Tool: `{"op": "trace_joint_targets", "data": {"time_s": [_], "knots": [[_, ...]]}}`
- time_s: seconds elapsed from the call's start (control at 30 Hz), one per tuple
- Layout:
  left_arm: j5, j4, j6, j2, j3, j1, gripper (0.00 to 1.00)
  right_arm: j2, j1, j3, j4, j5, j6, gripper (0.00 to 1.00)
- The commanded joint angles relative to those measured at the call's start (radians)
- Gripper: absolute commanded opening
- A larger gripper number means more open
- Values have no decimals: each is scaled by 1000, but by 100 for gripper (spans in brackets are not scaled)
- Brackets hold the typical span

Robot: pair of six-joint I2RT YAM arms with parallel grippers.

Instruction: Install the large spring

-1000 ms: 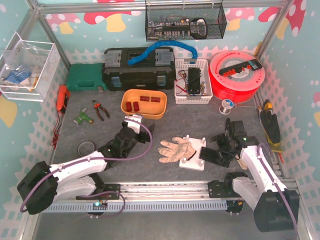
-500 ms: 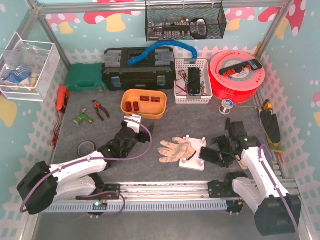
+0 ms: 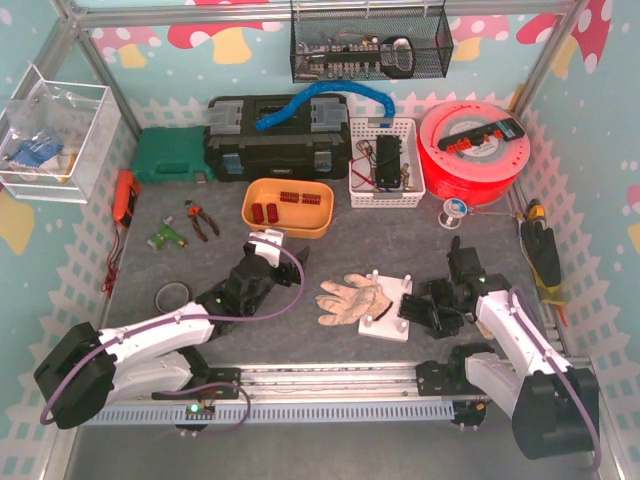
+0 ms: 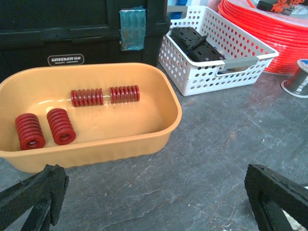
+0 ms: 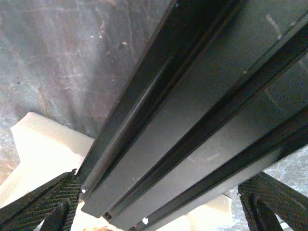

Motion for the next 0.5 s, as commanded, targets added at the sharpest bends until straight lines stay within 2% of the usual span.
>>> {"op": "trace_joint_targets", "data": {"time_s": [0.0, 0.23, 0.47], "knots": [[-3, -8, 9, -10, 1, -11, 99, 41, 7, -24, 30, 27, 32, 89], [7, -4, 12, -4, 4, -11, 99, 47, 8, -76, 84, 34, 89, 80], [5, -6, 15, -9, 3, -12, 99, 15, 7, -73, 84, 60, 125, 78]]}}
